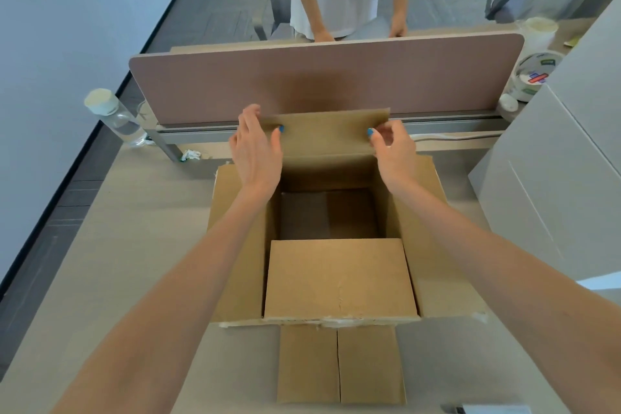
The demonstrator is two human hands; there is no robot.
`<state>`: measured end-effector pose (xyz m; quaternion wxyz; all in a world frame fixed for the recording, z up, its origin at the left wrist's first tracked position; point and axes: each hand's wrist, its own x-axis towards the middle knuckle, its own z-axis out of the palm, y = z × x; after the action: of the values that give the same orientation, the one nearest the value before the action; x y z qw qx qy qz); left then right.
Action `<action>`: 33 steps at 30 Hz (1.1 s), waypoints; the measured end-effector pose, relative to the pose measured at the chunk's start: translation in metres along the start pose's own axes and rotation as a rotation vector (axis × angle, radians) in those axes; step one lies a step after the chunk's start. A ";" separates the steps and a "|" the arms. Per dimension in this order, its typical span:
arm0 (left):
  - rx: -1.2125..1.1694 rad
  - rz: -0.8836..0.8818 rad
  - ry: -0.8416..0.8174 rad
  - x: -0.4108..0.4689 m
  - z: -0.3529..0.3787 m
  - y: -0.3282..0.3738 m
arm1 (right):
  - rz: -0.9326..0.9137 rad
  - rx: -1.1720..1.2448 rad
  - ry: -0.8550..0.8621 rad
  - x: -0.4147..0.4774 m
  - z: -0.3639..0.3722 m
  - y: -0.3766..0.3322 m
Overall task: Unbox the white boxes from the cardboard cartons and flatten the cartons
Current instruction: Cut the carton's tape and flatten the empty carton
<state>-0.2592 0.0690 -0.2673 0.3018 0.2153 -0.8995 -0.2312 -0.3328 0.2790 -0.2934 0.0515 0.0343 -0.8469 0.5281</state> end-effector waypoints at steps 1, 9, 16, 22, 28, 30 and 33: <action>-0.004 -0.021 0.000 0.005 0.005 -0.001 | -0.051 -0.040 -0.027 0.004 0.002 -0.001; 0.210 0.081 -0.423 -0.006 0.036 -0.042 | -0.333 -0.649 -0.364 0.012 0.004 0.035; 0.279 0.144 -0.543 -0.040 0.042 -0.067 | -0.352 -0.770 -0.445 -0.005 0.008 0.057; 0.244 0.159 -0.497 -0.043 0.044 -0.068 | -0.392 -0.776 -0.366 -0.011 0.010 0.062; 0.233 0.118 -0.469 -0.044 0.048 -0.063 | -0.355 -0.702 -0.313 -0.012 0.014 0.061; 0.249 0.116 -0.480 -0.045 0.048 -0.062 | -0.353 -0.725 -0.317 -0.012 0.015 0.061; 0.241 0.142 -0.506 -0.043 0.046 -0.064 | -0.389 -0.794 -0.332 -0.012 0.014 0.062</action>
<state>-0.2413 0.0540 -0.3540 0.0555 0.1216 -0.9800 -0.1476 -0.3288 0.2939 -0.3556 0.0225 0.2540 -0.9580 0.1314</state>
